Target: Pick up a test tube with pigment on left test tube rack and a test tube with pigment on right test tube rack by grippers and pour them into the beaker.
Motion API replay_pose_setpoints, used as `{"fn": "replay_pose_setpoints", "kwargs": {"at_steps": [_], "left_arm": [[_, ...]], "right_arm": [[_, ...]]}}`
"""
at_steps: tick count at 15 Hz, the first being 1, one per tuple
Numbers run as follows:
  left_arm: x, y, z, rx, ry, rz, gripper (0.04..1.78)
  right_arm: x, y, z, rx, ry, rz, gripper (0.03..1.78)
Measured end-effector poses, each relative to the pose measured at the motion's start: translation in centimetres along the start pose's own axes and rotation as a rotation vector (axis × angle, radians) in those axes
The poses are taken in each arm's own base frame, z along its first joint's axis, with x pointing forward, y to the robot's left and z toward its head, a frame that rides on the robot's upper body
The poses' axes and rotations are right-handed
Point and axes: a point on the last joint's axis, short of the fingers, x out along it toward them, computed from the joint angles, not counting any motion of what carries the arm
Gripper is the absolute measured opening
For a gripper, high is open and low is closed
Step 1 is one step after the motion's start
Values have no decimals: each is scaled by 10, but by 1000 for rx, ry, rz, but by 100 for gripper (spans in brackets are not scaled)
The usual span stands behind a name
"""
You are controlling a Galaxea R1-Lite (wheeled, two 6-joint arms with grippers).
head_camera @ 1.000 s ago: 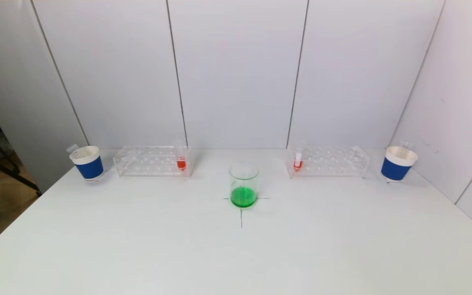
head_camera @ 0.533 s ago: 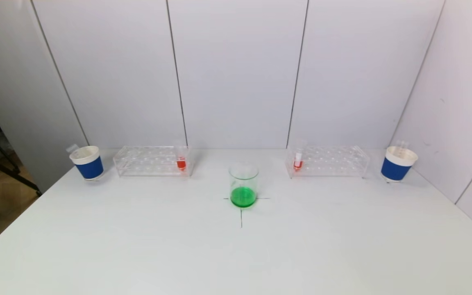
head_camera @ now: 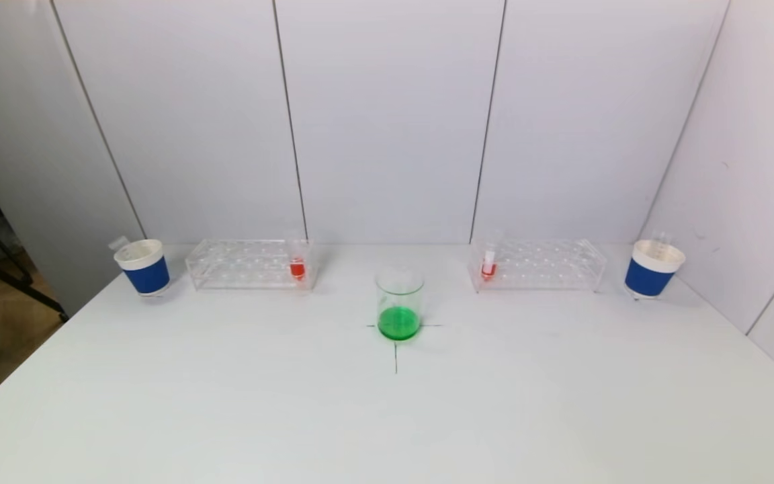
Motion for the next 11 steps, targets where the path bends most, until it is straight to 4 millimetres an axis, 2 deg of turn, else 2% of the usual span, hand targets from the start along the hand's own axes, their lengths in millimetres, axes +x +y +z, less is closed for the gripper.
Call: {"fn": "replay_pose_setpoints", "kwargs": {"at_steps": [11], "left_arm": [[0, 0, 0, 0, 0, 0, 176]], "right_arm": [[0, 0, 0, 6, -1, -3, 177]]}}
